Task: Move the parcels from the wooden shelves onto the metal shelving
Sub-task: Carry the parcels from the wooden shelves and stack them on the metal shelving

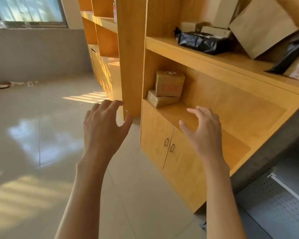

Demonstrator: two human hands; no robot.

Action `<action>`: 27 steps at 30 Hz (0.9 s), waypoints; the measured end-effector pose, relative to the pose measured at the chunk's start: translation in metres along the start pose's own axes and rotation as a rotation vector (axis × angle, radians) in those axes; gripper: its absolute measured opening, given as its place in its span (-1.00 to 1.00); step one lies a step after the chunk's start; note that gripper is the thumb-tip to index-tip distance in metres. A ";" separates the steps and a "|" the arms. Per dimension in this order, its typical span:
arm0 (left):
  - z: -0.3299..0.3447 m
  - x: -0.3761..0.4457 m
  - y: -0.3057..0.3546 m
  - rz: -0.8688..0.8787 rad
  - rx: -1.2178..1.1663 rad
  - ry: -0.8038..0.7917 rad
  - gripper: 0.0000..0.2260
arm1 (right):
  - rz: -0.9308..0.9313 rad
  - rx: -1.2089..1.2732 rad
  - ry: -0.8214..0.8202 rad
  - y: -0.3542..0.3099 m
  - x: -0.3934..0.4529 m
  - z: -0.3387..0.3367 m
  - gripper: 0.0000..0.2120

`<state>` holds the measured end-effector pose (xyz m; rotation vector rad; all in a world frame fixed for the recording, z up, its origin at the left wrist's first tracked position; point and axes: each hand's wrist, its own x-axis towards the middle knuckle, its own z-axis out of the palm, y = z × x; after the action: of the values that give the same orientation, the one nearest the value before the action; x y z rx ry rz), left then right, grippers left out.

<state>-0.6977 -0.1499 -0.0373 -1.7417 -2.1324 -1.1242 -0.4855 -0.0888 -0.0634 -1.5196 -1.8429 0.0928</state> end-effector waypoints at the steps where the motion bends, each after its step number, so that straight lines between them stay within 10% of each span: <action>1: 0.005 0.018 -0.010 0.017 -0.012 -0.007 -0.67 | 0.012 -0.006 0.009 -0.009 0.011 0.011 -0.62; 27: 0.234 0.355 -0.127 0.236 -0.078 -0.214 -0.66 | 0.252 -0.097 0.057 0.000 0.304 0.243 -0.59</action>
<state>-0.8451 0.2679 -0.0587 -2.1700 -1.9465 -1.0104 -0.6330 0.2699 -0.0937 -1.7989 -1.6244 0.0791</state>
